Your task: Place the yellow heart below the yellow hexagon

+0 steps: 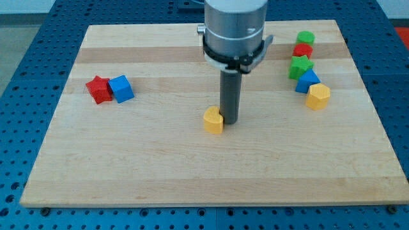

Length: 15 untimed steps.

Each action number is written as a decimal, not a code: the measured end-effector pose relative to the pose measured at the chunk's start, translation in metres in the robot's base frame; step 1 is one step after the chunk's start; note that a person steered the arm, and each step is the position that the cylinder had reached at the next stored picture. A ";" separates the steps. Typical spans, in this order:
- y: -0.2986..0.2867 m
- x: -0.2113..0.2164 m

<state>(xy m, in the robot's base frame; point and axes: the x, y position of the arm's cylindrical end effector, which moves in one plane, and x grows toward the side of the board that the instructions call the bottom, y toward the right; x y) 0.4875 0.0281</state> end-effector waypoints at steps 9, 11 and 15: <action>-0.010 -0.024; 0.078 -0.040; 0.033 0.015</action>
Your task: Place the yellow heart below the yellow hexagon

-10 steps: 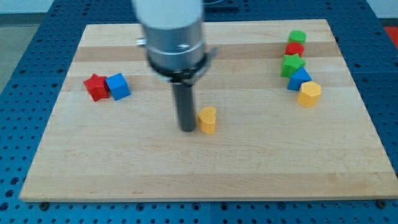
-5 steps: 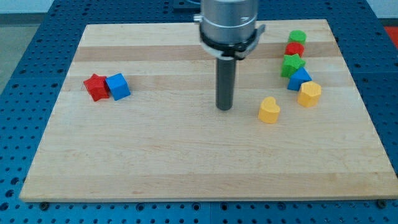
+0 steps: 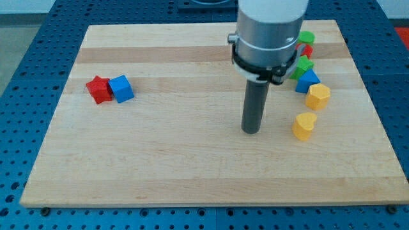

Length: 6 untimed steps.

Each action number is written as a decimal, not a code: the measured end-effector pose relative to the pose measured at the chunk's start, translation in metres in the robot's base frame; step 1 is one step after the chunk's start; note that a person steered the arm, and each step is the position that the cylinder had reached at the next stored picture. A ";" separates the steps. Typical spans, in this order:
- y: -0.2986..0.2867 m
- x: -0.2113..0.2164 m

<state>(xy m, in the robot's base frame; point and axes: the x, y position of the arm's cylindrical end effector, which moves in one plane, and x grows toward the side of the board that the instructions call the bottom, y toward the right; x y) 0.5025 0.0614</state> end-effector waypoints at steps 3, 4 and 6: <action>0.109 0.013; 0.110 0.034; 0.137 0.024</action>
